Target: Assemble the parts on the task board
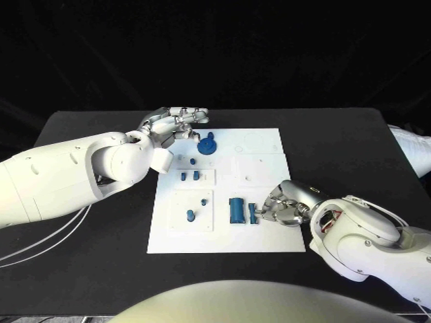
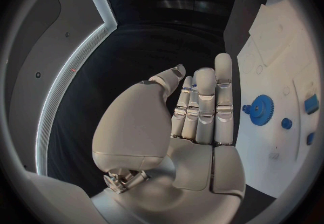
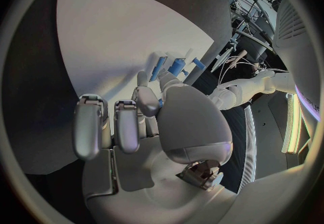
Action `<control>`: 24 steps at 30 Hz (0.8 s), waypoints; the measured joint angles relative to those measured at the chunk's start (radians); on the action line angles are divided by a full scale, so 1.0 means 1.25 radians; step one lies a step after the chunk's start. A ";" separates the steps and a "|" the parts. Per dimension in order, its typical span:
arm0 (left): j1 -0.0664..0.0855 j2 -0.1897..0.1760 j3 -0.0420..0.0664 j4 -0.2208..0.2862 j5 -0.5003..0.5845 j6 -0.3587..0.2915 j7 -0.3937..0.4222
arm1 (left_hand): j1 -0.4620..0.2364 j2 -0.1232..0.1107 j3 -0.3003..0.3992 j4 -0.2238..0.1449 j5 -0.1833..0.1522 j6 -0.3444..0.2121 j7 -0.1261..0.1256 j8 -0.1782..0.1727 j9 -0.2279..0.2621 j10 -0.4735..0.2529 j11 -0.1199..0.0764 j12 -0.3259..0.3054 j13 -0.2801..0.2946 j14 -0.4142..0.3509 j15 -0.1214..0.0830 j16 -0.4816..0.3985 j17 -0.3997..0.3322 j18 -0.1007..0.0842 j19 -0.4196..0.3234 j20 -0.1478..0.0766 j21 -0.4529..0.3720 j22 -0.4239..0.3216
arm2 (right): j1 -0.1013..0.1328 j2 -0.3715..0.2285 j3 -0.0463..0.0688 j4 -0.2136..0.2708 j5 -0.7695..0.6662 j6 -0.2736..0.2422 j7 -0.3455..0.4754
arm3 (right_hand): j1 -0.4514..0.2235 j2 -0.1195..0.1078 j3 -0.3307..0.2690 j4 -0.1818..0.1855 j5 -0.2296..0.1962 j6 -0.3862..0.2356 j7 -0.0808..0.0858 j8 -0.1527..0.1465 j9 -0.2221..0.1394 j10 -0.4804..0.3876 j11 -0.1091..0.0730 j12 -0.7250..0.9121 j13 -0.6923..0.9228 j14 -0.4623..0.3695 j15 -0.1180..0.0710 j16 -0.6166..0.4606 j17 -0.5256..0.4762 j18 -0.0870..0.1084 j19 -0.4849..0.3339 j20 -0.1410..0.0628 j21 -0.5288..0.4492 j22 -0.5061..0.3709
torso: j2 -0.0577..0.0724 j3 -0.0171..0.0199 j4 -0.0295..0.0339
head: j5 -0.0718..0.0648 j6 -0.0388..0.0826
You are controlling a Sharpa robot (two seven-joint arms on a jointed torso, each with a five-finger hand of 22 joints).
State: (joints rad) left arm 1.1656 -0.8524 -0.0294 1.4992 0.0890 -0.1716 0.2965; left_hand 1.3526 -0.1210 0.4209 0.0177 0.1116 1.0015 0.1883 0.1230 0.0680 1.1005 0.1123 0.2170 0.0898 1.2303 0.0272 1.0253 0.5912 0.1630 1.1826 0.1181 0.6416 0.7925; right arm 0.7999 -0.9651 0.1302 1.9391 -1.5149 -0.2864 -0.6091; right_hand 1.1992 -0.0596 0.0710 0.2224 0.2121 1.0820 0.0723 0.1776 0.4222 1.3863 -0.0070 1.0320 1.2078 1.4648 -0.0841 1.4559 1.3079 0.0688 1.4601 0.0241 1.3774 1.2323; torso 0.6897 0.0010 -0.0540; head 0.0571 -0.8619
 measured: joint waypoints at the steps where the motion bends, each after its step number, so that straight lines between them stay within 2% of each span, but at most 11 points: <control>1: 0.000 0.000 0.000 -0.001 0.000 0.000 0.000 | 0.000 0.000 0.000 0.000 0.000 0.000 0.000 0.000 0.000 0.000 0.000 0.000 0.000 0.000 0.000 0.000 -0.001 0.000 0.000 0.000 0.000 0.000 | 0.000 -0.005 0.000 -0.002 0.012 -0.010 0.008 | 0.000 0.000 -0.009 0.004 0.007 -0.013 0.004 -0.008 -0.004 -0.008 0.005 -0.013 -0.008 0.002 0.003 -0.003 0.000 0.000 -0.004 0.004 -0.003 -0.006 | -0.001 -0.0002 0.0000 | 0.000 0.002; 6: -0.003 0.000 -0.005 -0.007 0.000 0.000 0.000 | 0.000 0.000 0.000 0.000 0.000 0.000 0.000 0.000 0.000 0.000 0.000 0.000 0.000 0.000 0.000 0.000 -0.003 0.000 0.000 0.000 0.000 -0.001 | 0.016 -0.039 0.001 -0.016 0.135 -0.054 0.074 | -0.001 -0.016 -0.045 0.021 0.019 -0.050 0.026 -0.036 -0.023 -0.045 0.019 -0.083 -0.054 0.000 0.017 -0.016 0.000 0.000 -0.018 0.018 -0.022 -0.033 | -0.007 -0.0015 0.0004 | -0.003 0.010; 8: -0.005 0.000 -0.007 -0.015 0.000 0.000 0.000 | 0.000 0.000 -0.002 -0.002 0.000 0.000 0.000 0.000 0.000 0.000 0.000 0.000 0.000 -0.002 -0.002 -0.003 -0.005 0.000 0.000 0.000 -0.004 -0.001 | 0.032 -0.047 0.001 -0.034 0.206 -0.069 0.119 | 0.019 -0.007 -0.051 0.017 0.019 -0.058 0.028 -0.041 -0.029 -0.075 0.024 -0.144 -0.095 0.003 0.020 -0.040 -0.001 0.001 -0.037 0.021 -0.048 -0.071 | -0.013 -0.0030 0.0005 | -0.005 0.014; 12: -0.012 0.012 -0.009 -0.042 0.001 -0.002 0.004 | 0.000 0.000 -0.010 0.005 0.000 0.000 0.000 0.000 0.000 -0.005 0.002 0.005 0.000 -0.033 -0.001 -0.028 -0.034 0.000 -0.007 0.007 -0.014 -0.006 | 0.073 -0.044 0.003 -0.105 0.394 -0.100 0.252 | 0.078 0.020 -0.048 -0.001 0.019 -0.072 0.033 -0.049 -0.041 -0.155 0.031 -0.315 -0.214 0.000 0.029 -0.137 -0.104 0.036 -0.096 0.025 -0.147 -0.211 | -0.026 -0.0076 0.0003 | -0.011 0.026; 13: -0.014 0.016 -0.009 -0.048 0.002 -0.002 0.005 | 0.000 0.000 -0.015 0.007 0.000 -0.002 -0.002 0.000 0.000 -0.007 0.001 0.009 0.000 -0.048 0.001 -0.040 -0.042 0.000 -0.018 0.009 -0.024 -0.011 | 0.081 -0.041 0.003 -0.125 0.437 -0.105 0.283 | 0.091 0.026 -0.046 -0.007 0.019 -0.075 0.034 -0.050 -0.044 -0.170 0.033 -0.345 -0.237 -0.006 0.034 -0.176 -0.147 0.046 -0.117 0.027 -0.185 -0.261 | -0.029 -0.0087 0.0003 | -0.012 0.029; 15: -0.019 0.025 -0.010 -0.063 0.005 -0.004 0.008 | -0.005 0.005 -0.026 0.010 0.000 -0.003 -0.003 0.005 0.000 -0.007 0.001 0.013 0.001 -0.087 0.004 -0.073 -0.060 0.000 -0.055 0.012 -0.053 -0.025 | 0.094 -0.029 0.003 -0.168 0.526 -0.113 0.348 | 0.124 0.039 -0.038 -0.019 0.014 -0.083 0.040 -0.058 -0.052 -0.209 0.041 -0.428 -0.304 -0.073 0.040 -0.362 -0.342 0.078 -0.203 0.033 -0.343 -0.459 | -0.038 -0.0120 0.0002 | -0.015 0.038; 16: -0.021 0.030 -0.010 -0.071 0.006 -0.006 0.010 | -0.005 0.005 -0.029 0.011 -0.001 -0.003 -0.003 0.007 0.000 -0.007 0.001 0.017 0.001 -0.106 0.006 -0.097 -0.073 0.000 -0.076 0.014 -0.072 -0.035 | 0.099 -0.020 0.003 -0.191 0.566 -0.115 0.378 | 0.134 0.041 -0.035 -0.022 0.009 -0.086 0.045 -0.059 -0.056 -0.220 0.047 -0.468 -0.341 -0.106 0.045 -0.457 -0.431 0.086 -0.232 0.038 -0.403 -0.520 | -0.042 -0.0135 0.0000 | -0.016 0.042; 18: -0.025 0.038 -0.010 -0.084 0.008 -0.008 0.013 | 0.000 0.011 -0.030 0.010 -0.003 -0.003 -0.003 0.007 0.000 -0.007 0.001 0.017 0.000 -0.136 0.010 -0.141 -0.096 0.000 -0.108 0.017 -0.099 -0.050 | 0.107 -0.005 0.003 -0.228 0.629 -0.118 0.426 | 0.150 0.044 -0.030 -0.027 0.001 -0.088 0.055 -0.066 -0.063 -0.235 0.057 -0.531 -0.402 -0.138 0.055 -0.559 -0.505 0.087 -0.256 0.048 -0.471 -0.574 | -0.049 -0.0156 -0.0004 | -0.017 0.050; 20: -0.031 0.050 -0.010 -0.107 0.012 -0.012 0.019 | 0.003 0.014 -0.030 0.010 -0.003 -0.003 -0.003 0.007 0.000 -0.008 0.002 0.014 -0.008 -0.182 0.023 -0.244 -0.149 0.000 -0.168 0.027 -0.153 -0.082 | 0.116 0.024 0.003 -0.289 0.718 -0.118 0.497 | 0.175 0.046 -0.016 -0.036 -0.016 -0.091 0.074 -0.081 -0.079 -0.253 0.075 -0.624 -0.506 -0.182 0.076 -0.695 -0.582 0.087 -0.289 0.068 -0.577 -0.648 | -0.059 -0.0190 -0.0014 | -0.018 0.064; 23: -0.035 0.062 -0.010 -0.128 0.016 -0.015 0.025 | 0.003 0.014 -0.029 0.011 -0.003 -0.006 -0.005 0.007 -0.001 -0.011 0.006 -0.004 -0.016 -0.207 0.037 -0.334 -0.193 0.000 -0.216 0.039 -0.203 -0.115 | 0.123 0.052 0.003 -0.345 0.795 -0.112 0.558 | 0.192 0.044 -0.004 -0.042 -0.028 -0.093 0.087 -0.090 -0.097 -0.262 0.091 -0.682 -0.582 -0.222 0.095 -0.795 -0.637 0.087 -0.316 0.087 -0.659 -0.700 | -0.068 -0.0215 -0.0025 | -0.020 0.079; 24: -0.036 0.068 -0.010 -0.139 0.018 -0.017 0.029 | 0.006 0.017 -0.026 0.014 -0.003 -0.009 -0.002 0.003 -0.001 -0.007 0.010 -0.016 -0.019 -0.202 0.042 -0.385 -0.217 0.000 -0.238 0.048 -0.233 -0.139 | 0.125 0.068 0.003 -0.374 0.828 -0.108 0.585 | 0.197 0.039 0.002 -0.048 -0.038 -0.102 0.092 -0.090 -0.109 -0.270 0.099 -0.706 -0.620 -0.262 0.110 -0.856 -0.671 0.087 -0.347 0.099 -0.711 -0.733 | -0.071 -0.0222 -0.0031 | -0.021 0.087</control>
State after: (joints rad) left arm 1.1201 -0.7669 -0.0421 1.3250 0.1117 -0.1926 0.3323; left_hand 1.3600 -0.1002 0.3886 0.0352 0.1074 0.9907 0.1854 0.1262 0.0671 1.0912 0.1249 0.1968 0.0666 0.9782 0.0799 0.5442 0.3195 0.1630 0.8850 0.1783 0.3500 0.6192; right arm 0.9560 -0.8801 0.1342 1.4717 -0.4806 -0.4212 0.1226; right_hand 1.4450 -0.0106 0.0738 0.1625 0.1645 0.9549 0.1872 0.0651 0.2861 1.0489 0.1173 0.1490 0.4331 1.1374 0.0535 0.3861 0.4687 0.1778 1.0263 0.1480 0.4881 0.3163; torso 0.6006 -0.0268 -0.0579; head 0.0310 -0.7532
